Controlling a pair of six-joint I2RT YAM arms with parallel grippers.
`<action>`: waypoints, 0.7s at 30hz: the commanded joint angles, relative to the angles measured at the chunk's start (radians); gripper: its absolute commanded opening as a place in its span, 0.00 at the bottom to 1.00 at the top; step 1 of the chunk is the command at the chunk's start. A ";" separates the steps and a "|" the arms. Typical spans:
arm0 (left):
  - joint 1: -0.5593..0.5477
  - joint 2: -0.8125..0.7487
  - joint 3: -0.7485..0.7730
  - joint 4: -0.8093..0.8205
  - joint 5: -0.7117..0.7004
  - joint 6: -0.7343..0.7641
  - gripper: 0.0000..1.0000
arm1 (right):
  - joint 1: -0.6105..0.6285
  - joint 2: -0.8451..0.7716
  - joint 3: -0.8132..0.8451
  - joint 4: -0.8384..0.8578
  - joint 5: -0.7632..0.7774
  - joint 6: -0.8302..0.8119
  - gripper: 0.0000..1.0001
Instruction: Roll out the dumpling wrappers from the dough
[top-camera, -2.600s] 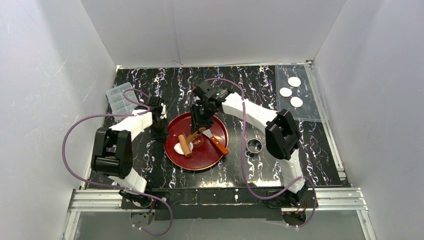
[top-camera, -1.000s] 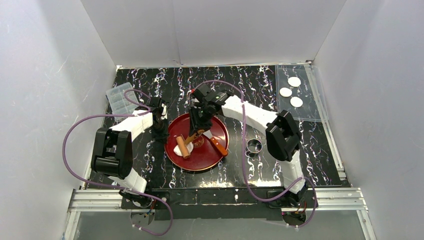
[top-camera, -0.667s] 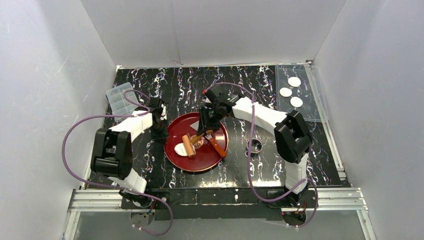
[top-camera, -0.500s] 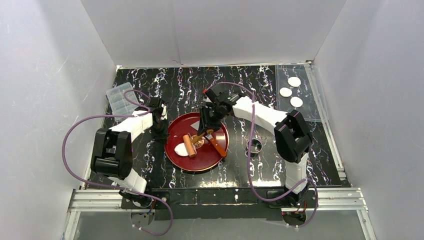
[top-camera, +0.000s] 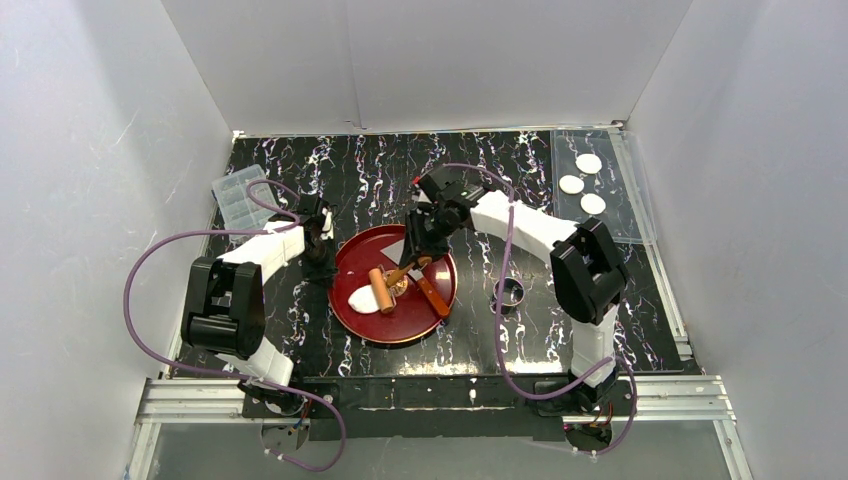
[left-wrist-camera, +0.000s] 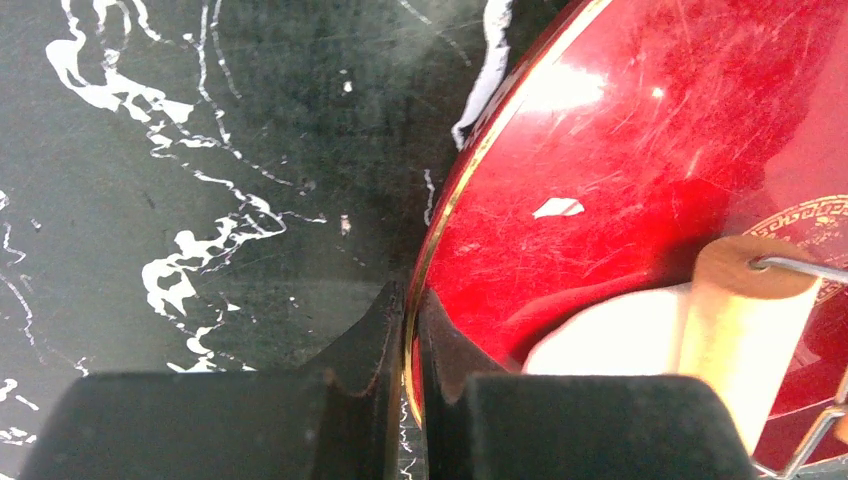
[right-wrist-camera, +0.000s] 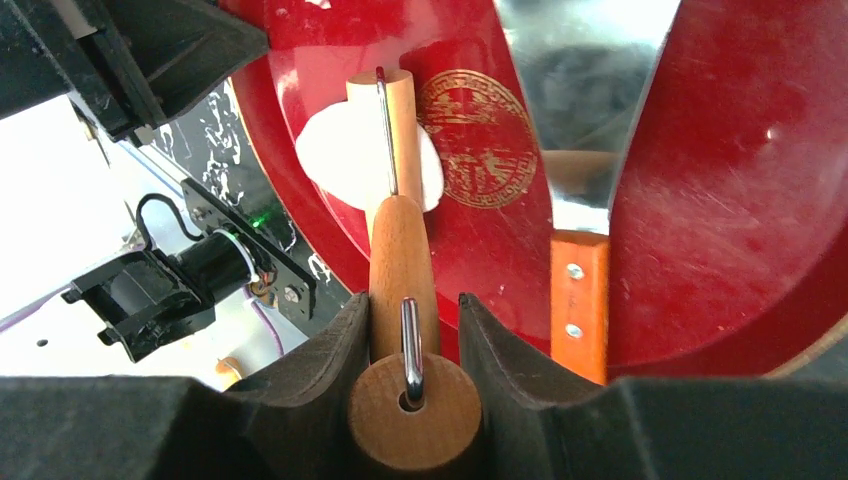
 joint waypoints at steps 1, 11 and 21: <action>-0.003 -0.061 0.014 0.011 -0.037 0.002 0.00 | -0.022 0.023 -0.056 -0.168 0.211 -0.094 0.01; -0.003 -0.059 0.014 0.009 -0.039 0.003 0.00 | 0.099 0.161 0.209 -0.220 0.123 -0.072 0.01; -0.003 -0.050 0.016 0.011 -0.037 0.003 0.00 | -0.008 0.046 -0.024 -0.220 0.259 -0.141 0.01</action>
